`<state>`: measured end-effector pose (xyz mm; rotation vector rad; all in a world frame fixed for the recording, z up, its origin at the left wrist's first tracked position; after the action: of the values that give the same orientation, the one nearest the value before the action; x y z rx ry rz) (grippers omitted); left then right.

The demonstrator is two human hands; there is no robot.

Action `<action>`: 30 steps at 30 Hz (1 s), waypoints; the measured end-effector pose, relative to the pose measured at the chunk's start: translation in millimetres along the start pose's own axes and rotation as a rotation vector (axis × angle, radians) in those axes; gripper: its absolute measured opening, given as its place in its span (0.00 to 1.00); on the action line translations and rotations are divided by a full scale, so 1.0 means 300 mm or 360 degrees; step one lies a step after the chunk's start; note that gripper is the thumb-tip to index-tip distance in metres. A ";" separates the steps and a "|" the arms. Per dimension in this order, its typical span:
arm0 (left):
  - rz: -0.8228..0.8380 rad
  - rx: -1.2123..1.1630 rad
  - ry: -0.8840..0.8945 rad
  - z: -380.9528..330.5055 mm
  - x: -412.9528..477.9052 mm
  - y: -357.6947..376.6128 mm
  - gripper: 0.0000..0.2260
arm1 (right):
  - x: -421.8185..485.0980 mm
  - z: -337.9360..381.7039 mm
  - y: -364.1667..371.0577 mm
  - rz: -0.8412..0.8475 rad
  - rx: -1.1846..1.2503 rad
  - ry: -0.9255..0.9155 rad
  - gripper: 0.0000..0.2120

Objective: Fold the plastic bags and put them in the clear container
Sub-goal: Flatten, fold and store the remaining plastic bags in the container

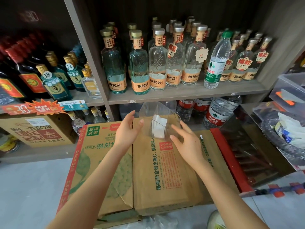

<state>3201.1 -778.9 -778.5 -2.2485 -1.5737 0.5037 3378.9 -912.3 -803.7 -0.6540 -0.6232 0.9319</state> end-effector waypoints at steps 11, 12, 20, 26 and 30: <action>-0.0274 0.1123 0.0034 0.510 -0.414 -0.332 0.34 | -0.624 0.158 0.121 -0.0104 0.0166 -0.0635 0.11; -0.0247 0.1158 0.0022 0.534 -0.425 -0.337 0.34 | -0.690 0.139 0.172 -0.0023 0.0145 -0.0642 0.11; -0.0276 0.1358 -0.0012 0.570 -0.434 -0.317 0.32 | -0.955 -0.237 0.591 0.0961 -0.0325 0.0458 0.25; -0.0369 0.1334 0.0065 0.581 -0.434 -0.307 0.28 | -0.997 -0.415 0.712 0.0996 -0.0297 0.1176 0.39; -0.0436 0.1320 0.0129 0.585 -0.435 -0.304 0.27 | -1.006 -0.498 0.775 0.0940 -0.0163 0.1508 0.42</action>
<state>3001.0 -858.4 -877.4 -1.3928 -1.2693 0.7892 3230.4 -1107.3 -1131.3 -1.2915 0.3978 0.9914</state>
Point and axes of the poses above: each hand's wrist, its own x-axis towards the middle knuckle, its own y-axis out of the palm, z = x × y, the point moved 6 cm from there along x, towards the middle knuckle, and after that the axes turned 4 degrees about -y, right-handed, at the moved point
